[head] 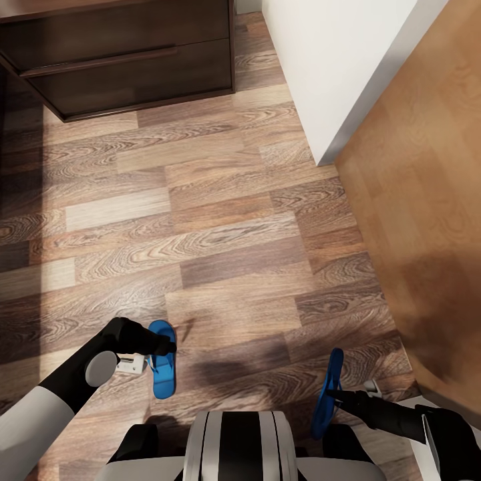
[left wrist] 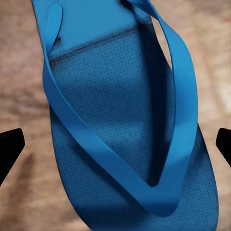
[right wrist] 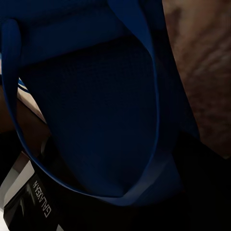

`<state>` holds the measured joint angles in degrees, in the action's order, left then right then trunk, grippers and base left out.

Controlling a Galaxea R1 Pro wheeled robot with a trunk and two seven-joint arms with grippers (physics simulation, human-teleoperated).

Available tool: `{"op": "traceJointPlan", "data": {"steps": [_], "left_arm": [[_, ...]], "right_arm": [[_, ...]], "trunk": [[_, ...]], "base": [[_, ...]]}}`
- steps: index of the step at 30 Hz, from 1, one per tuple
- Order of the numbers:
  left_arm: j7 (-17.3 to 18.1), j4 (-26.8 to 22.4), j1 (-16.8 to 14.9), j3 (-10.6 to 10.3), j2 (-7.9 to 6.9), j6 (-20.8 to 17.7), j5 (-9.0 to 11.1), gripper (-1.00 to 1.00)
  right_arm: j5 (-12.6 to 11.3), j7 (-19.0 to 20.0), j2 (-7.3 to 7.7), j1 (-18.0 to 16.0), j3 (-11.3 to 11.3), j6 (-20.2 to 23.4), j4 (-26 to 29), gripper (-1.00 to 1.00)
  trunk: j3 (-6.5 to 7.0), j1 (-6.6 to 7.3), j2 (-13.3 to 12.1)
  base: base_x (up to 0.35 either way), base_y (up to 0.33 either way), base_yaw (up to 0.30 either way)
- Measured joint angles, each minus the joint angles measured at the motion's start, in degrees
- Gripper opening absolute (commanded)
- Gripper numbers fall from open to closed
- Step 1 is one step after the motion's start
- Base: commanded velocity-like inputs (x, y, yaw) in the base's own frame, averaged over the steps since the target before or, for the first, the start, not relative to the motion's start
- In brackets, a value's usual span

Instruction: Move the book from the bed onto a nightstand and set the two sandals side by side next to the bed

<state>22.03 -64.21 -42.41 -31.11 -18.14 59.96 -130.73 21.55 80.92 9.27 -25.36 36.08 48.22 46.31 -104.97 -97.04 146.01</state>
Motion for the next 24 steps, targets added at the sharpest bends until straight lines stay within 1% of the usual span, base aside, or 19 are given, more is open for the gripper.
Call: {"op": "traceJointPlan", "data": {"steps": [24], "left_arm": [[0.04,-0.05,0.08,-0.12,0.0,0.0,-0.04,1.0]], "right_arm": [[0.0,0.0,0.01,0.01,0.04,0.0,0.04,-1.0]], "trunk": [[0.0,0.0,0.0]], "base": [[0.0,0.0,0.0]]}}
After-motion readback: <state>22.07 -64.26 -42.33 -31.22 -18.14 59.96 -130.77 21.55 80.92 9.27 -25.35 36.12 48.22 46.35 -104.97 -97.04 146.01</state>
